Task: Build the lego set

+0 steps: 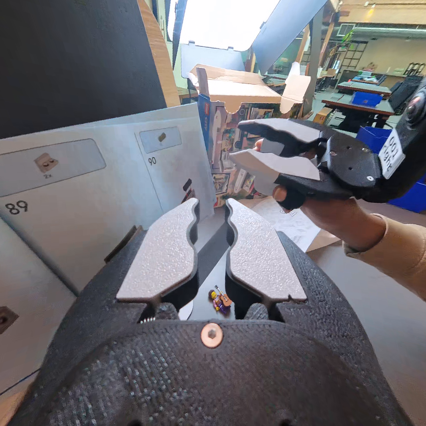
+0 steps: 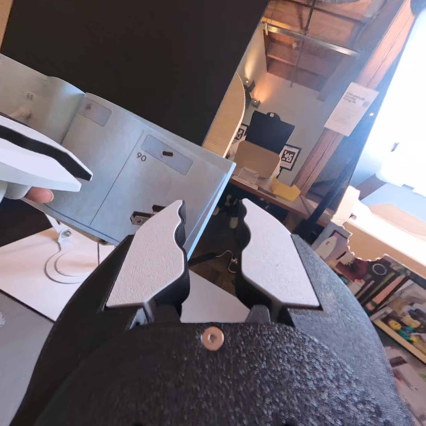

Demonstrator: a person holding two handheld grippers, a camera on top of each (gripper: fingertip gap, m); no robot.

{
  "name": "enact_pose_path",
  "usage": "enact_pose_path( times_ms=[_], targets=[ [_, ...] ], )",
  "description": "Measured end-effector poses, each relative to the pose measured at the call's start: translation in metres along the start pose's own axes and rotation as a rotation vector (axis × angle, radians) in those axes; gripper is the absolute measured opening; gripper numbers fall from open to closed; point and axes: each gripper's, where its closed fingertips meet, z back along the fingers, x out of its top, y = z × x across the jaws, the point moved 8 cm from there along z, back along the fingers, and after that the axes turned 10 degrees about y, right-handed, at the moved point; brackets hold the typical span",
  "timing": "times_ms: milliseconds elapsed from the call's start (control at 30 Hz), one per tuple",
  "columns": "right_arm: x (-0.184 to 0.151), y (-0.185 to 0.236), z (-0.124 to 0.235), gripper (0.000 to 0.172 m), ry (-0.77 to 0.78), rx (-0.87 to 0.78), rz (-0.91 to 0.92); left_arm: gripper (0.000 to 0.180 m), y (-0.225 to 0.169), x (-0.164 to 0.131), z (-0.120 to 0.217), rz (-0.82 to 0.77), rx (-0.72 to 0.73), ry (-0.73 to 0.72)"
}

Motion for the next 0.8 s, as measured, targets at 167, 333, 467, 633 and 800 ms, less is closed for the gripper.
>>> enact_pose_path(
  times_ms=[167, 333, 467, 633, 800],
  targets=[
    [0.011, 0.036, -0.021, 0.070, 0.076, 0.054, 0.197, 0.026, 0.008, -0.007, 0.018, -0.071, 0.178, 0.000],
    [0.007, 0.049, -0.056, 0.090, 0.215, 0.044, 0.140, 0.028, 0.019, -0.022, 0.031, -0.077, 0.262, 0.049],
    [0.006, 0.053, -0.062, 0.088, 0.225, 0.043, 0.104, 0.028, 0.029, -0.032, 0.038, -0.066, 0.260, 0.063],
    [0.009, 0.055, -0.062, 0.051, 0.226, 0.068, 0.092, 0.028, 0.036, -0.036, 0.039, -0.019, 0.237, 0.039],
    [0.010, 0.052, -0.059, 0.047, 0.216, 0.028, 0.089, 0.031, 0.035, -0.039, 0.038, -0.043, 0.245, 0.045]
  ],
)
